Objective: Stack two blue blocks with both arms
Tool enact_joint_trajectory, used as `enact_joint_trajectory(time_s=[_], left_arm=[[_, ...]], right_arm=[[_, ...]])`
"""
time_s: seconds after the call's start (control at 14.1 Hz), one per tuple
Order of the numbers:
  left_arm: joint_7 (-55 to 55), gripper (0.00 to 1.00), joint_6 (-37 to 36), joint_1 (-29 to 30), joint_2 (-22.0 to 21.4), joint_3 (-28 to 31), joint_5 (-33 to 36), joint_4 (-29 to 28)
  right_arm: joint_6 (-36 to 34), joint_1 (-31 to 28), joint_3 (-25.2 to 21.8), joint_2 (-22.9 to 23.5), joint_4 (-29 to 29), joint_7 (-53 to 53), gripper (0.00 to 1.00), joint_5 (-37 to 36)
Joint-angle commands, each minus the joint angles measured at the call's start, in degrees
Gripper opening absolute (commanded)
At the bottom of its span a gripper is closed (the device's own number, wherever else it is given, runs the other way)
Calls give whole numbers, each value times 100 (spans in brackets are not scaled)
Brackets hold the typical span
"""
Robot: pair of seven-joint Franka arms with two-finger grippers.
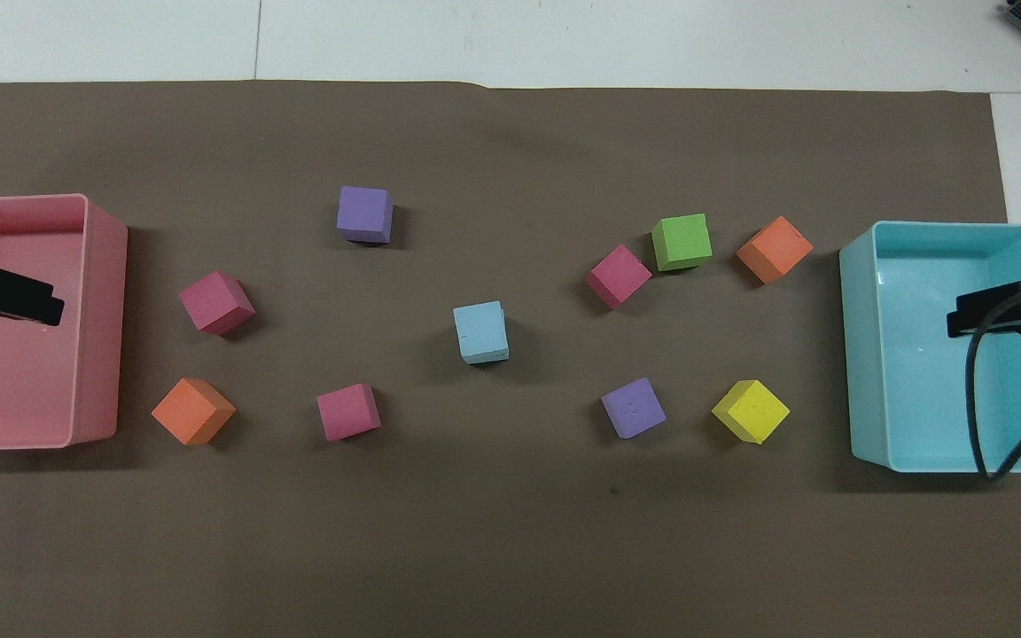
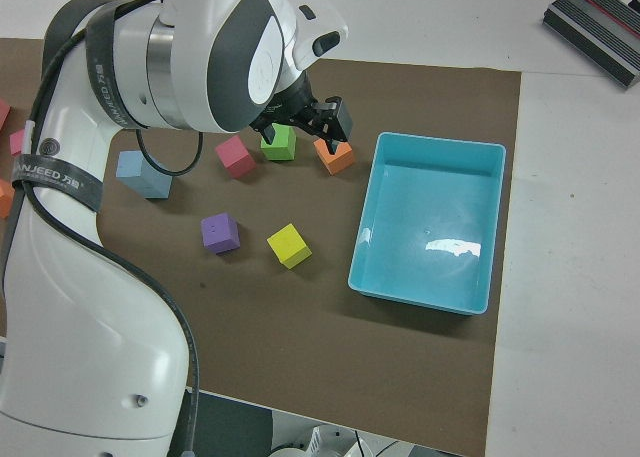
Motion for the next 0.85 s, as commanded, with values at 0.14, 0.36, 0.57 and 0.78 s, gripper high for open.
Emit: enact_joint_trajectory(time_s=[0.14, 0.36, 0.57, 0.78], left_arm=[[31, 100, 79, -14, -111, 13, -63, -143], [31, 100, 70, -14, -111, 13, -63, -143], [31, 100, 61, -14, -111, 13, -63, -143], [31, 100, 61, -14, -111, 13, -63, -143]], right_arm=[[-61, -6, 11, -38, 10, -78, 100, 12], [-35, 3, 20, -47, 1, -87, 100, -199], [-44, 3, 20, -47, -8, -78, 100, -172], [-35, 3, 20, -47, -8, -78, 100, -181]])
